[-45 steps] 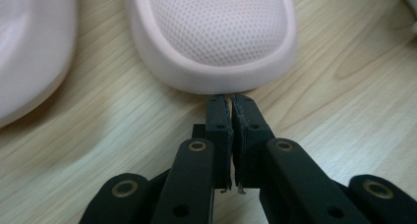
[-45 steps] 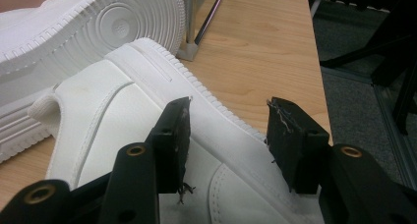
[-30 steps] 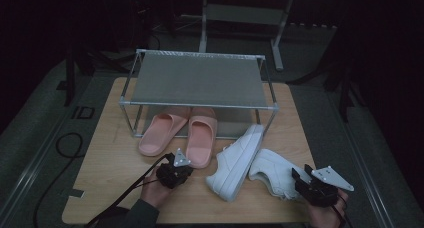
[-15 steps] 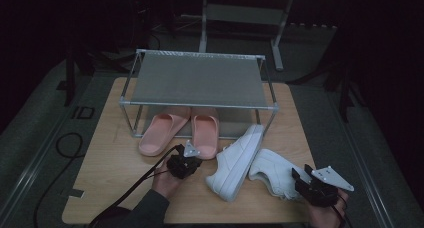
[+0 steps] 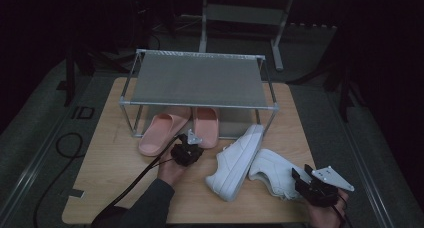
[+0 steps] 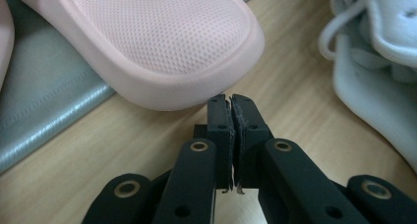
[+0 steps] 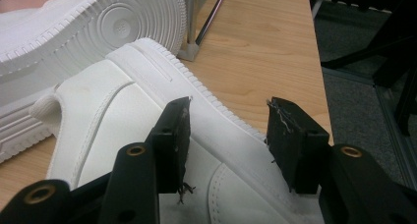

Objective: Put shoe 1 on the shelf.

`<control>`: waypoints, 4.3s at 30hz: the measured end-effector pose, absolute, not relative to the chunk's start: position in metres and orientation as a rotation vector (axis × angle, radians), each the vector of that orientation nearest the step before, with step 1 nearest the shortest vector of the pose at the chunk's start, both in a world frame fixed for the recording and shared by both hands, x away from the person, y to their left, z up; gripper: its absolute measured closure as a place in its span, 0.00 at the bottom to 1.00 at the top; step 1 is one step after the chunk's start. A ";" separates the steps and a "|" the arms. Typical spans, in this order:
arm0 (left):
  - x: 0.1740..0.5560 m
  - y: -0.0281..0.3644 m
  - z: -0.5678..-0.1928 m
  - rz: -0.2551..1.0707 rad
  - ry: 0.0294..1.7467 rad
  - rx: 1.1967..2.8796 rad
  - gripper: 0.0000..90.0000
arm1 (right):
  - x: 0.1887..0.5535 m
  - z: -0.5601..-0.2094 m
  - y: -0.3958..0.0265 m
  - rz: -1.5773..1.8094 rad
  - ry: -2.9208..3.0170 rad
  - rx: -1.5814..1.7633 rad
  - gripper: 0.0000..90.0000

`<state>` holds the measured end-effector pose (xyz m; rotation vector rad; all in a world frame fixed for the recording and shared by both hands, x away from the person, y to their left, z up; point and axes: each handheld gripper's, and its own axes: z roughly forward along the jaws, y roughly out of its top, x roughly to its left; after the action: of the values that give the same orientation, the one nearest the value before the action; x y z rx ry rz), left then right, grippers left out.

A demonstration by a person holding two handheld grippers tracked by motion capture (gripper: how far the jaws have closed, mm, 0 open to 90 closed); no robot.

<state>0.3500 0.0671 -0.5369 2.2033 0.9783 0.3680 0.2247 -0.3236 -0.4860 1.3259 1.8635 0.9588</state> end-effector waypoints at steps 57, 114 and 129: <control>0.331 0.140 -0.500 0.508 1.002 2.161 0.94 | 0.225 -0.486 -0.324 0.959 1.868 1.322 0.57; 0.328 0.202 -0.532 0.500 1.268 2.149 0.92 | 0.225 -0.486 -0.323 0.953 1.868 1.322 0.57; 0.354 0.175 -0.533 0.492 1.195 2.199 0.92 | 0.225 -0.486 -0.323 0.955 1.868 1.321 0.57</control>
<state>0.3543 0.1751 -0.5326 2.1987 1.1952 0.4919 0.2246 -0.3235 -0.4859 1.3209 1.8682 0.9548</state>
